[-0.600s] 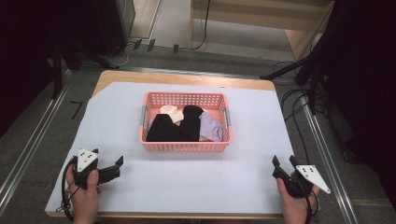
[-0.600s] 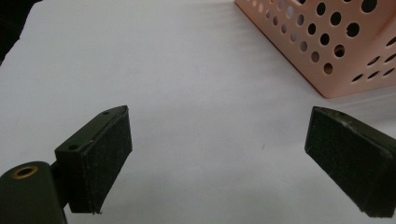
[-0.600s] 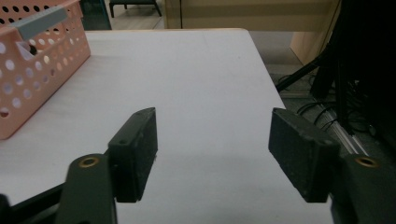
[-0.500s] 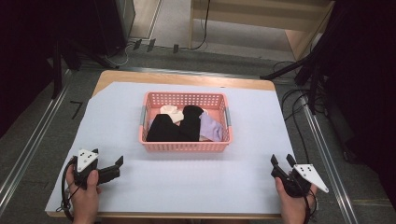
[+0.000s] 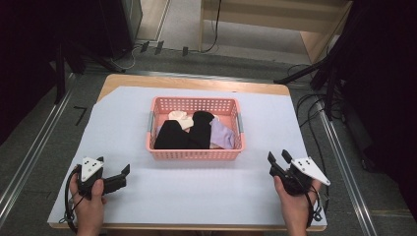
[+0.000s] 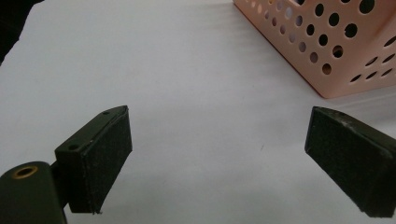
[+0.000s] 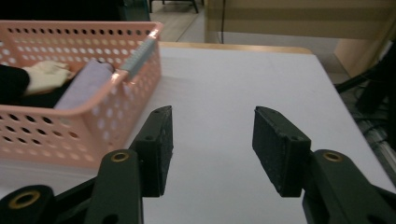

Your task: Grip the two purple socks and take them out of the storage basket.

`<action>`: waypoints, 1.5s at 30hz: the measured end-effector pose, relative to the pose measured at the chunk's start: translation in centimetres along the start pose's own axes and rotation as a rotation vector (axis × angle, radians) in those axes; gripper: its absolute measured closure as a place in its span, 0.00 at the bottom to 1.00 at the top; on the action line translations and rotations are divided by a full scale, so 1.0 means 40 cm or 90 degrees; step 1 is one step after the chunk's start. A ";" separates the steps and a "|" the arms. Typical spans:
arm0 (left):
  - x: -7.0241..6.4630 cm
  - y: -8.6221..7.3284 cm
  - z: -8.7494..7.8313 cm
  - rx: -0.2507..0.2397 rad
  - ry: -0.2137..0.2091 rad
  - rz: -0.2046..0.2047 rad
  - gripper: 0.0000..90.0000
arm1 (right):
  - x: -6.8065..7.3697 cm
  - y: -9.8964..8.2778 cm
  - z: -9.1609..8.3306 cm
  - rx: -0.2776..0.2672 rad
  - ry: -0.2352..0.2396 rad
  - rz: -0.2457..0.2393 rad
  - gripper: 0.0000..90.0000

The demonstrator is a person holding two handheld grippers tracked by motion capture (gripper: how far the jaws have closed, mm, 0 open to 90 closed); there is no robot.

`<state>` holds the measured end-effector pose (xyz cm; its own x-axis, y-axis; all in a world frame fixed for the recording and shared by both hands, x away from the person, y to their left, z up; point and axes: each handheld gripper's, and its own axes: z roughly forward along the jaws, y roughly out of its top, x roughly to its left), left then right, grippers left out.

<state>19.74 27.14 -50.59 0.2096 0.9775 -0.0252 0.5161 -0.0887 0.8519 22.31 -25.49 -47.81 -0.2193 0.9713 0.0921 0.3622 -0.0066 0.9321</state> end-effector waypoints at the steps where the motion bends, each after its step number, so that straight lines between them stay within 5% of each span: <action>1: 0.000 0.000 0.000 0.000 0.000 -0.001 0.09 | 0.010 0.009 0.006 0.001 0.010 -0.002 0.56; 5: -0.001 0.000 0.001 0.002 -0.001 0.000 0.09 | 0.041 0.038 0.023 0.002 0.022 -0.019 0.58; 13: 0.000 0.000 0.001 0.003 -0.001 -0.001 0.09 | 0.125 0.099 0.090 0.058 0.054 -0.033 0.61; 36: -0.001 0.001 0.003 0.009 0.000 0.000 0.09 | 0.255 0.155 0.229 0.150 0.089 -0.051 0.56; 45: -0.001 0.001 0.004 0.009 -0.002 -0.001 0.09 | 0.287 0.161 0.308 0.219 0.098 -0.025 0.56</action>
<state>19.90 27.08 -50.63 0.2113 0.9770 -0.0277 0.5283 -0.0903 0.8443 33.28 -11.47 -45.06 -0.3634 0.9219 0.1342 0.6278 0.1359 0.7664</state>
